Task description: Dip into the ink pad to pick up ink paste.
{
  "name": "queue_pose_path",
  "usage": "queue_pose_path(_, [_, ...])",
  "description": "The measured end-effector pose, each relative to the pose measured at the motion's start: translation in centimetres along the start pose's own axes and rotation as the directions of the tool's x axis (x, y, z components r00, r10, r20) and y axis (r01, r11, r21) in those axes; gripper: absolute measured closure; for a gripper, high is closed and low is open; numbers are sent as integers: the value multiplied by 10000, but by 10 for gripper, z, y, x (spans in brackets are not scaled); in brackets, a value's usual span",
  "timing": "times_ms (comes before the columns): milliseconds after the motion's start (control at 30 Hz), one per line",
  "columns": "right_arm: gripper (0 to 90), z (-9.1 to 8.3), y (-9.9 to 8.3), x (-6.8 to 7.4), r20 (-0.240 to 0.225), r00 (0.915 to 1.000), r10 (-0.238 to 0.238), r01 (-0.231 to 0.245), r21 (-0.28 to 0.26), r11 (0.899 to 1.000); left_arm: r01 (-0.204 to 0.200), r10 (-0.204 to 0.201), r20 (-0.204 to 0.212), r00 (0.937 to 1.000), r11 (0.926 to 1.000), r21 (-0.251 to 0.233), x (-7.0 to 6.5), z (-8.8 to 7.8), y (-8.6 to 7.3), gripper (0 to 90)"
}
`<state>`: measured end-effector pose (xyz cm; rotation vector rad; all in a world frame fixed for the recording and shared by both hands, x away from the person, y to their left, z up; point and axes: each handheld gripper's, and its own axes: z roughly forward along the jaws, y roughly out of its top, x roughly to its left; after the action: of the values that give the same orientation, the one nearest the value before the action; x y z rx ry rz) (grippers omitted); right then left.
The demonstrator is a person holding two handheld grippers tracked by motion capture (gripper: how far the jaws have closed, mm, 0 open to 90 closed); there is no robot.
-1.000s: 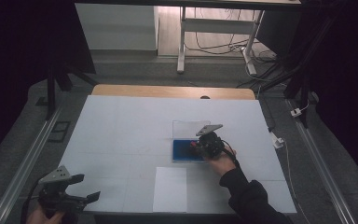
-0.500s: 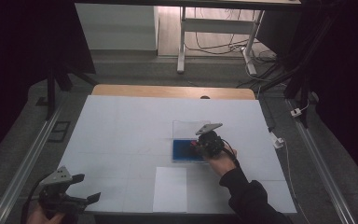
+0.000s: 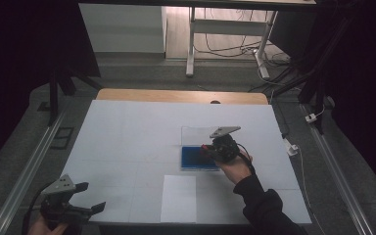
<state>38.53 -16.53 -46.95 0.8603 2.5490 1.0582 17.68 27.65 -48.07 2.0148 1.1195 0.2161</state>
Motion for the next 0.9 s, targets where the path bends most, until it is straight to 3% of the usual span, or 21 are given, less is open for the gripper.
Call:
queue_pose_path(267, [801,3,3,4,-147,9999,-34,33,-91,10000,-117,117,-40,9999,9999,19,-1,0,0,39])
queue_pose_path(900, [801,27,-6,7,-283,9992,-277,294,599,9978,-155,154,-182,9997,9999,-27,-3,0,0,29])
